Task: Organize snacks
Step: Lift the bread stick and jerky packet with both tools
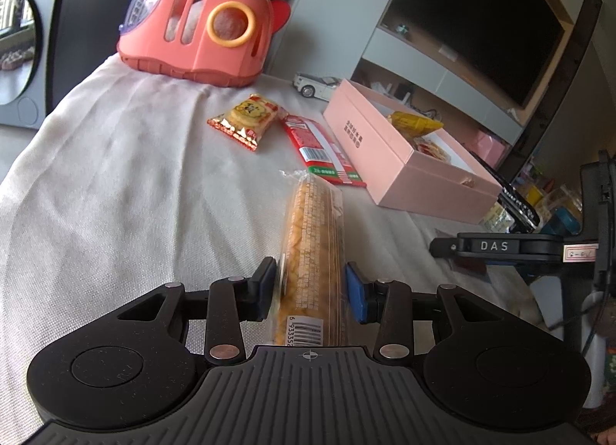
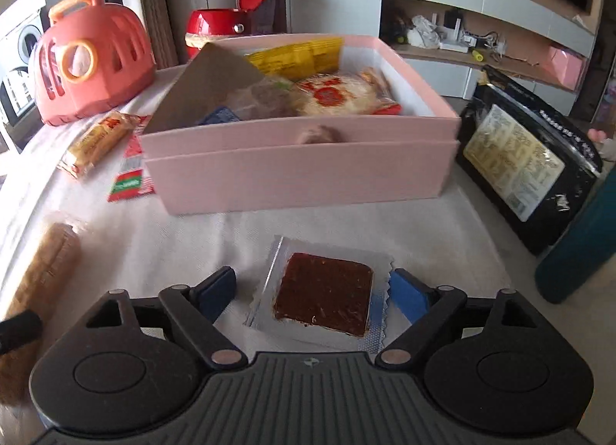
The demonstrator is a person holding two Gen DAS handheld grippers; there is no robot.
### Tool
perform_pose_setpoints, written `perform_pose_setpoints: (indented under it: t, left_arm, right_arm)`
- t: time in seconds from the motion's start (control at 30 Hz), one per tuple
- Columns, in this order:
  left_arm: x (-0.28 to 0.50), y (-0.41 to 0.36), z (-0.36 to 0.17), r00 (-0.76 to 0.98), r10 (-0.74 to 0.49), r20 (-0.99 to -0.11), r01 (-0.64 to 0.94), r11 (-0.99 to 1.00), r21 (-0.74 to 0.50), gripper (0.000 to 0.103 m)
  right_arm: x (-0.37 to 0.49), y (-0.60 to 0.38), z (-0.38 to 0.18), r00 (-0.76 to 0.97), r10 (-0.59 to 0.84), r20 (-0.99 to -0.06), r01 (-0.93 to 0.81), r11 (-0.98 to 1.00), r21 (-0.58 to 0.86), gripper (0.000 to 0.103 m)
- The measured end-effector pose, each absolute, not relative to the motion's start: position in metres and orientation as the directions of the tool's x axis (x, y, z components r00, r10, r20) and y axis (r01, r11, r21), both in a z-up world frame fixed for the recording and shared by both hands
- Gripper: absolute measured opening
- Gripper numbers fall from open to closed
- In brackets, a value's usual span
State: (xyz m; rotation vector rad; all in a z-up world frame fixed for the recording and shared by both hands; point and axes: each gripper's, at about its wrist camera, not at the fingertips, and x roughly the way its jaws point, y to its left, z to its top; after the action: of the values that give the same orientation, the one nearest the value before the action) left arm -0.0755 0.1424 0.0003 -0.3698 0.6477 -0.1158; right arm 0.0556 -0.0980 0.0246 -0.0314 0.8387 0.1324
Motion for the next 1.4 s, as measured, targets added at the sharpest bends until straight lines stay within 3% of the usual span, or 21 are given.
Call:
perform_pose_setpoints:
  t: [0.07, 0.27, 0.3, 0.33, 0.37, 0.57, 0.6, 0.63, 0.7, 0.73, 0.97, 1.0, 1.03, 1.13, 1.4]
  left_arm:
    - [-0.076, 0.144, 0.001, 0.793, -0.217, -0.569, -0.019, 0.925, -0.380, 0.040]
    - [-0.076, 0.147, 0.009, 0.766, -0.241, -0.596, -0.047, 0.904, -0.426, 0.037]
    - [-0.077, 0.145, 0.011, 0.764, -0.245, -0.596, -0.041, 0.905, -0.424, 0.037]
    - [-0.079, 0.143, 0.013, 0.764, -0.249, -0.595, -0.031, 0.907, -0.420, 0.037]
    - [-0.081, 0.139, 0.015, 0.763, -0.256, -0.593, -0.016, 0.910, -0.413, 0.037]
    - [-0.087, 0.122, 0.023, 0.755, -0.245, -0.609, -0.006, 0.926, -0.379, 0.036]
    - [-0.086, 0.121, 0.022, 0.754, -0.234, -0.614, -0.017, 0.927, -0.374, 0.037]
    - [-0.085, 0.120, 0.022, 0.751, -0.229, -0.619, -0.026, 0.927, -0.375, 0.037]
    - [-0.081, 0.117, 0.022, 0.741, -0.229, -0.632, -0.042, 0.923, -0.384, 0.037]
    - [-0.078, 0.116, 0.022, 0.734, -0.231, -0.639, -0.046, 0.921, -0.386, 0.036]
    - [-0.071, 0.108, 0.014, 0.697, -0.247, -0.673, -0.016, 0.933, -0.359, 0.037]
    - [-0.071, 0.108, 0.014, 0.695, -0.248, -0.675, -0.015, 0.933, -0.359, 0.037]
    - [-0.072, 0.108, 0.014, 0.693, -0.250, -0.676, -0.014, 0.933, -0.359, 0.037]
    - [-0.072, 0.108, 0.013, 0.693, -0.252, -0.675, -0.010, 0.933, -0.359, 0.037]
    - [-0.076, 0.108, 0.013, 0.702, -0.251, -0.666, -0.010, 0.932, -0.361, 0.037]
  right_arm:
    - [0.054, -0.100, 0.024, 0.665, 0.119, -0.737, -0.148, 0.989, 0.026, 0.085]
    - [0.038, -0.117, 0.037, 0.691, 0.186, -0.698, -0.228, 0.973, 0.034, 0.060]
    - [0.035, -0.119, 0.040, 0.691, 0.203, -0.694, -0.249, 0.968, 0.036, 0.043]
    - [0.033, -0.119, 0.042, 0.686, 0.214, -0.696, -0.264, 0.964, 0.037, 0.019]
    - [0.032, -0.119, 0.045, 0.681, 0.218, -0.699, -0.274, 0.961, 0.033, 0.017]
    - [0.025, -0.130, 0.048, 0.694, 0.201, -0.691, -0.251, 0.967, 0.029, 0.021]
    - [0.024, -0.134, 0.047, 0.698, 0.190, -0.690, -0.231, 0.972, 0.034, 0.031]
    - [0.023, -0.138, 0.046, 0.706, 0.180, -0.684, -0.210, 0.977, 0.041, 0.051]
    - [0.023, -0.146, 0.043, 0.727, 0.161, -0.667, -0.164, 0.985, 0.059, 0.083]
    - [0.024, -0.149, 0.040, 0.735, 0.149, -0.662, -0.144, 0.988, 0.062, 0.085]
    - [0.045, -0.151, 0.020, 0.703, 0.122, -0.701, -0.133, 0.990, 0.040, 0.088]
    - [0.045, -0.149, 0.020, 0.702, 0.130, -0.700, -0.150, 0.988, 0.033, 0.083]
    - [0.044, -0.148, 0.022, 0.702, 0.149, -0.697, -0.178, 0.983, 0.030, 0.071]
    - [0.039, -0.147, 0.025, 0.695, 0.184, -0.695, -0.240, 0.971, 0.017, 0.064]
    - [0.024, -0.149, 0.038, 0.718, 0.196, -0.668, -0.262, 0.965, 0.003, 0.060]
